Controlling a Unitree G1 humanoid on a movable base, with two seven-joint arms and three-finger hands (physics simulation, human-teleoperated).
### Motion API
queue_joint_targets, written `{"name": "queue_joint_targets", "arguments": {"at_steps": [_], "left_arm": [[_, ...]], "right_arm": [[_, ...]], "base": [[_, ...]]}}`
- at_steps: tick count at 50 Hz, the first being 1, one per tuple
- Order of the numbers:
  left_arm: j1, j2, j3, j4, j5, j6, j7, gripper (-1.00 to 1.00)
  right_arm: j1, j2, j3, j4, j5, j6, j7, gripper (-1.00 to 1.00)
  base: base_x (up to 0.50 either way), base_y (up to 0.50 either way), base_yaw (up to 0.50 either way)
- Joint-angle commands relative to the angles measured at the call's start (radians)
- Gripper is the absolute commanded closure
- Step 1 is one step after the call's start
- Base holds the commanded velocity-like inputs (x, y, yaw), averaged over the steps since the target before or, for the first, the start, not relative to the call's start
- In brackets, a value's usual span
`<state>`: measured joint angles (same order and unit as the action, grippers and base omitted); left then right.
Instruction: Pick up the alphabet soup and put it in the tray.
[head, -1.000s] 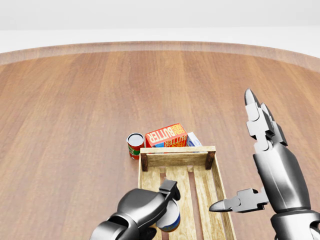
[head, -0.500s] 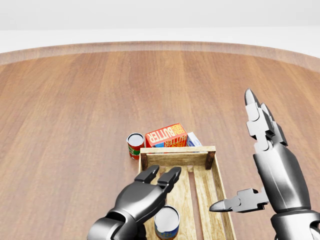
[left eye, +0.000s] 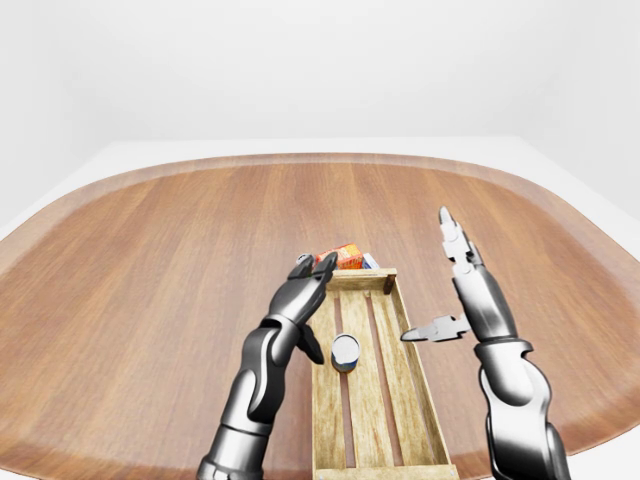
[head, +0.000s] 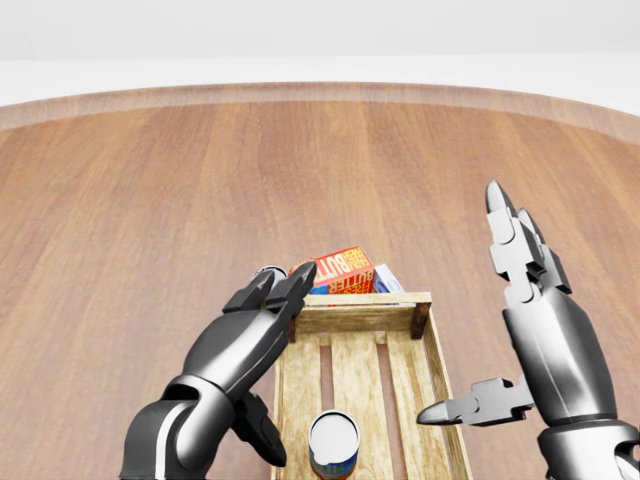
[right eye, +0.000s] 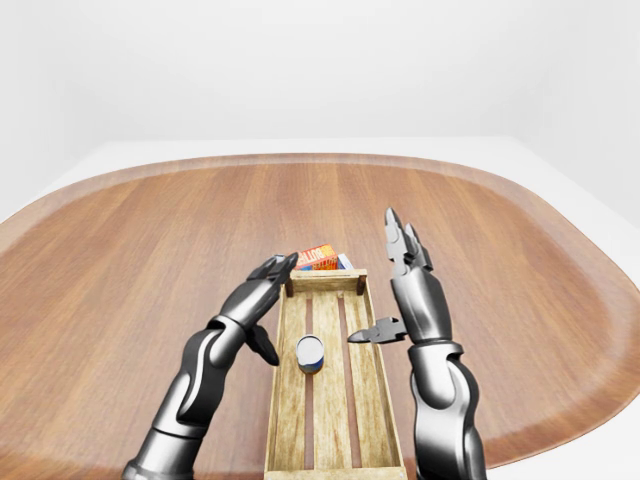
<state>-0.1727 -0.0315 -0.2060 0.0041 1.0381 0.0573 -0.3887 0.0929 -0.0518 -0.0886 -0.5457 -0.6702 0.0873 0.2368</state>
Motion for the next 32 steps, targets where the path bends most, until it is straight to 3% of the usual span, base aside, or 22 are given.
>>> {"name": "queue_joint_targets", "arguments": {"at_steps": [1,12,32], "left_arm": [[-0.038,0.015,0.040,-0.056,-0.041,0.030,-0.016,-1.00],[-0.069,0.023,0.070,-0.118,-0.096,0.030,-0.027,-1.00],[-0.084,0.033,0.103,-0.228,-0.219,0.030,0.017,-1.00]], "right_arm": [[-0.001,0.000,0.002,0.002,0.000,0.000,-0.001,-1.00],[0.000,0.000,0.004,0.004,-0.002,0.000,-0.003,-1.00],[-0.001,0.002,0.007,0.014,-0.003,0.000,-0.012,-1.00]], "base": [[0.00,0.00,0.00],[0.00,0.00,0.00],[0.00,0.00,0.00]]}}
